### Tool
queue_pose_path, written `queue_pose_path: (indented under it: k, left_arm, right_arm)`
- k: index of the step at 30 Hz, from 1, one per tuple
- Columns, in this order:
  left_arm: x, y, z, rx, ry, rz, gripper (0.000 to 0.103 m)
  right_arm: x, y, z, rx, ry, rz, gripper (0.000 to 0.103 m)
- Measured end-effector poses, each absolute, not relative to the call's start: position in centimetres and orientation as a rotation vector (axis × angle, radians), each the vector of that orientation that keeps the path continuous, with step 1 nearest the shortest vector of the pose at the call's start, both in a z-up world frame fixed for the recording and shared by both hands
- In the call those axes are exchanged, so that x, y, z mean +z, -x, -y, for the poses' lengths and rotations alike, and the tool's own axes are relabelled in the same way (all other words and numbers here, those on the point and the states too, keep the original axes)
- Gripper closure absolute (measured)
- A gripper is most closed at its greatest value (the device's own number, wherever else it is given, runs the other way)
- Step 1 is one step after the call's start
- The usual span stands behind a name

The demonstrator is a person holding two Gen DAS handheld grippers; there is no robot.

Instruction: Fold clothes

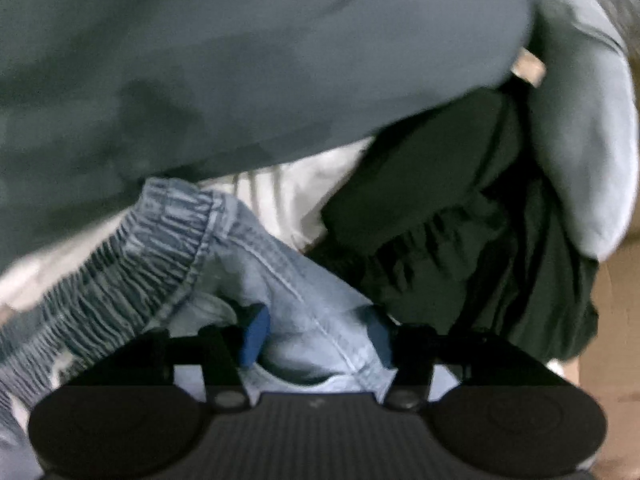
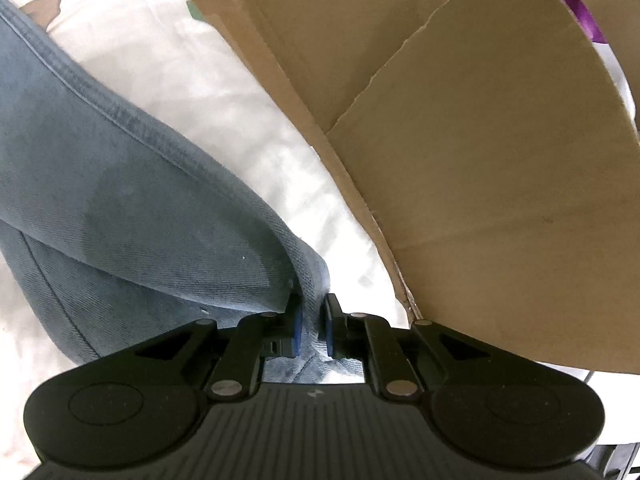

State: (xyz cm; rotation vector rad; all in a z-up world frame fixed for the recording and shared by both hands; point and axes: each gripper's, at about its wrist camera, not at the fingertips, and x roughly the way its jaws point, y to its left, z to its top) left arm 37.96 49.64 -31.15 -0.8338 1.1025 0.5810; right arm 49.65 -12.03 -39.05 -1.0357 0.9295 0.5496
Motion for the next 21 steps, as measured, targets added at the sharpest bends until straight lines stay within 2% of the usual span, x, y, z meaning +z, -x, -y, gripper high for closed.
queue_pose_path:
  k: [2, 5, 7, 10, 21]
  left_arm:
    - [-31.5, -38.1, -49.8, 0.598, 0.857, -1.090, 0.056]
    - [-31.6, -38.2, -49.9, 0.623, 0.863, -1.075, 0.071]
    - [-31.3, -38.2, -50.0, 0.639, 0.854, -1.064, 0.095]
    - [-30.1, -37.5, -50.2, 0.617, 0.831, -1.031, 0.098]
    - [-27.7, -35.5, -51.5, 0.589, 0.858, -0.867, 0.098]
  right_arm:
    - [-39.3, -49.5, 12.0, 0.551, 1.038, -0.931, 0.091]
    - [-39.8, -49.2, 11.9, 0.557, 1.049, -0.927, 0.090]
    - [-40.1, -48.9, 12.0, 0.561, 1.055, -0.923, 0.092]
    - [-39.7, -48.6, 12.4, 0.535, 1.040, -0.892, 0.101]
    - [-37.7, -49.3, 11.9, 0.466, 1.023, -0.840, 0.102]
